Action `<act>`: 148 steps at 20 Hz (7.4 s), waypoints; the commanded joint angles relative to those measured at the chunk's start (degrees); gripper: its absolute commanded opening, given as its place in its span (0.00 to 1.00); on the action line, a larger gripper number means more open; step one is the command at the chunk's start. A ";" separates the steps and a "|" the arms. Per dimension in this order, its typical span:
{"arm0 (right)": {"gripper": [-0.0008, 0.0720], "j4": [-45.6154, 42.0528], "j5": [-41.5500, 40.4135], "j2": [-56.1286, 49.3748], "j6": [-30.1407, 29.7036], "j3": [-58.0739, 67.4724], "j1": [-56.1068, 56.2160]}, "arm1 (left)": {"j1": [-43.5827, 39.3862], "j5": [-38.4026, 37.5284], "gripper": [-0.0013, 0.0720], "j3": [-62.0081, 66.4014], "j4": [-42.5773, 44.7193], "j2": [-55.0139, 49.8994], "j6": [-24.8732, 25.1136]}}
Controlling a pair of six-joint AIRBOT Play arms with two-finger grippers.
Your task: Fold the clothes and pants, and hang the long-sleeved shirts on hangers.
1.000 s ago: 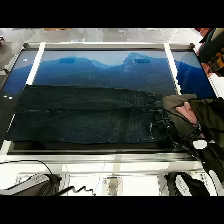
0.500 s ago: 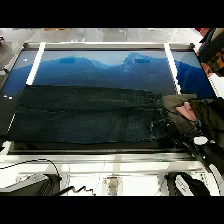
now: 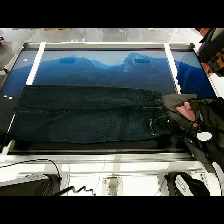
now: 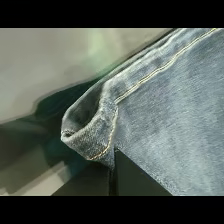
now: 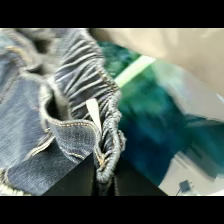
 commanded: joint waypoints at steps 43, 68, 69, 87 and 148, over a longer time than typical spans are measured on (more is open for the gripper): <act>0.94 -22.62 0.81 -18.14 18.05 36.39 8.15 | -34.99 -5.14 0.73 48.74 43.10 -10.67 -36.59; 0.60 -19.82 1.16 -18.25 13.66 40.19 20.87 | -35.91 35.45 0.04 22.23 1.29 -16.94 -15.02; 0.48 -19.87 0.59 -18.27 13.66 40.46 22.10 | -36.26 34.05 0.05 23.04 1.62 -16.41 -14.60; 0.06 -7.76 1.40 -48.33 14.34 72.26 53.86 | -36.92 -13.29 0.05 24.98 4.13 25.55 -10.36; 0.06 -15.17 26.40 -46.42 4.98 81.57 33.35 | -49.40 -10.56 0.23 2.62 -7.96 -4.76 6.97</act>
